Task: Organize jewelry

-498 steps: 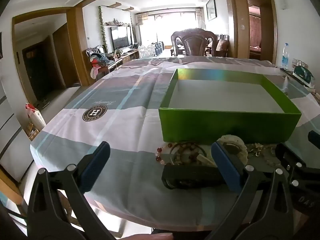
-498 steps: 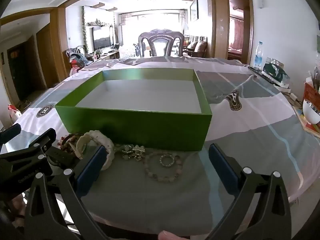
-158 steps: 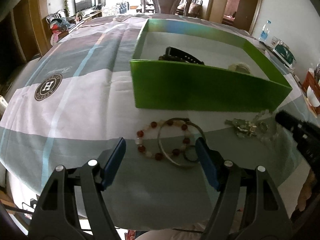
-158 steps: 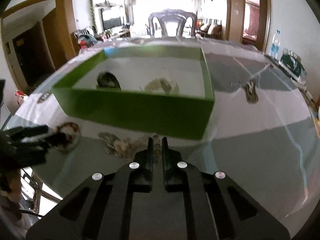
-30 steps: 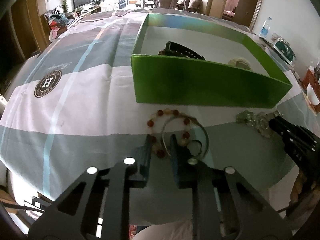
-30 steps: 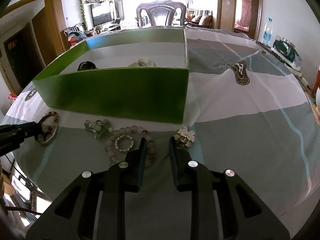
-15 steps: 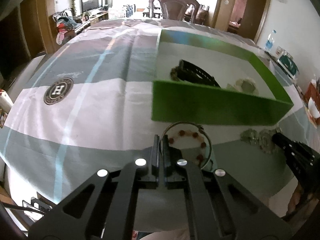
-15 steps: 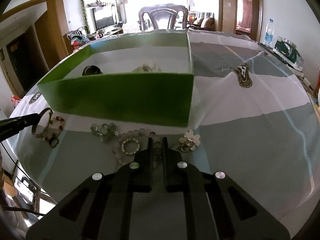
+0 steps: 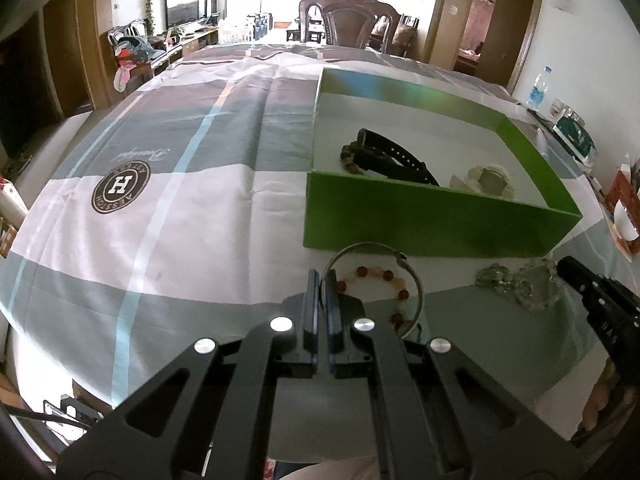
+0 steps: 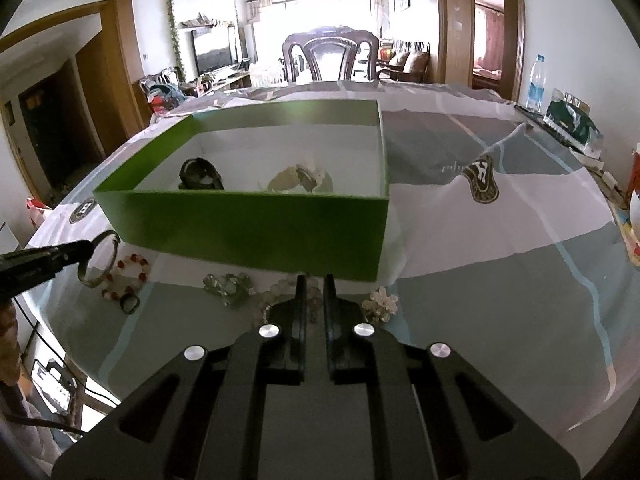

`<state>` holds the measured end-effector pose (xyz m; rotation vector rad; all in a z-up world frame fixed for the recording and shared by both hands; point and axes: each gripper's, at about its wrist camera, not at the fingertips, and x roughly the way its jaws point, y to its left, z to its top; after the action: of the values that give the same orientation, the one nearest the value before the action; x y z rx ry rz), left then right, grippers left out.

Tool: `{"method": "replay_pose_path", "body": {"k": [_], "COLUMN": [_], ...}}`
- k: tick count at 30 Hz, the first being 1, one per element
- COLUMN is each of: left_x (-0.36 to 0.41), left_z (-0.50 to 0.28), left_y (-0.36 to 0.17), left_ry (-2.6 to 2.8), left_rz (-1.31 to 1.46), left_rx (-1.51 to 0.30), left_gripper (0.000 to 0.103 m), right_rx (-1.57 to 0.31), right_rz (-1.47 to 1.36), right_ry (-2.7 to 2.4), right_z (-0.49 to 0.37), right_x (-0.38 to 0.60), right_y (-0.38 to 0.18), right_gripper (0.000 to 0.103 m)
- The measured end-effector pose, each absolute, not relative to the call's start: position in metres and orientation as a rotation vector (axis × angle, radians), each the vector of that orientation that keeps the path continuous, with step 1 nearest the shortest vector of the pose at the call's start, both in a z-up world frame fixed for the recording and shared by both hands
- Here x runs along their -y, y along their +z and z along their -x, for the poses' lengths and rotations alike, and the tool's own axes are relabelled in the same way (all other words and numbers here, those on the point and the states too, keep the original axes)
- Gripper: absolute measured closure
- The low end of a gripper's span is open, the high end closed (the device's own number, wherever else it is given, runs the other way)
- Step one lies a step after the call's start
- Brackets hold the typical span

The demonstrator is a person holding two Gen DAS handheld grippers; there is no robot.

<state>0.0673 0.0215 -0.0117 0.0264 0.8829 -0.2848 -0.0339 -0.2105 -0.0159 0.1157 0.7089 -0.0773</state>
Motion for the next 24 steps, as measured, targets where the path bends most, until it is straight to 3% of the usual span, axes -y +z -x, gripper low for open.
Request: {"method": "replay_pose_path", "body": {"k": [6, 14, 21, 23, 24], "left_x": [-0.02, -0.02, -0.02, -0.02, -0.02], "left_z": [-0.063, -0.064, -0.065, -0.065, -0.064], "left_y": [-0.006, -0.015, -0.017, -0.016, -0.016], "left_ry": [-0.294, -0.293, -0.297, -0.297, -0.299], "left_rz": [-0.028, -0.025, -0.026, -0.026, -0.026], "left_rx": [-0.861, -0.886, -0.887, -0.887, -0.885], "left_gripper": [0.1, 0.099, 0.099, 0.099, 0.099], "right_rx": [-0.7, -0.821, -0.836, -0.833, -0.835], "right_rz": [-0.065, -0.074, -0.073, -0.079, -0.086], "right_ry": [-0.097, -0.12, -0.124, -0.113, -0.104], "right_z": [0.033, 0.024, 0.021, 0.021, 0.021], "right_x": [0.207, 0.209, 0.207, 0.207, 0.207], "right_y": [-0.005, -0.04, -0.048, -0.048, -0.048], "right_gripper": [0.099, 0.097, 0.08, 0.083, 0.095]}}
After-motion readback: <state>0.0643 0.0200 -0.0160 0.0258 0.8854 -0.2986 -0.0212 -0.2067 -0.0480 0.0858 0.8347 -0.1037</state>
